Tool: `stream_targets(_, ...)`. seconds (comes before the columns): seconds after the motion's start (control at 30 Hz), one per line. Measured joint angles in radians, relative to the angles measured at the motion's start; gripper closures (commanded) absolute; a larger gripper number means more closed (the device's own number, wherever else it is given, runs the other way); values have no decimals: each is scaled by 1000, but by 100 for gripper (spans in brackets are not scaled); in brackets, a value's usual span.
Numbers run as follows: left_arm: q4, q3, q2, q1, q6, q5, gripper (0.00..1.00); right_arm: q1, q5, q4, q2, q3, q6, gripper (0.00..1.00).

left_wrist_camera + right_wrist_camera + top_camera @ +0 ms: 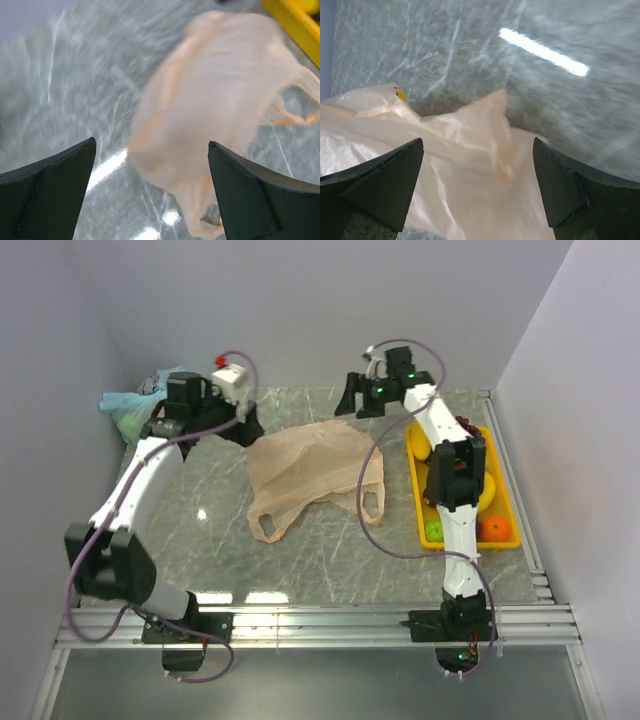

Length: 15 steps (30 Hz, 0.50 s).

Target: Place the fake fruits into the plastic bag and tie a complex knot

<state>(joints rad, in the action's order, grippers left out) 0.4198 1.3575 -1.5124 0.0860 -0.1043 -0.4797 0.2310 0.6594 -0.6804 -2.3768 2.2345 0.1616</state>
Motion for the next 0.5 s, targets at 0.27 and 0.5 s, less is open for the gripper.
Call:
stream_targets(0.27, 63, -72, 267, 234, -254, -10, 1, -207, 7, -47, 423, -414, -65, 3)
stream_targets(0.5, 133, -74, 86, 431, -373, 19, 1, -159, 68, -116, 672, -790, -150, 3)
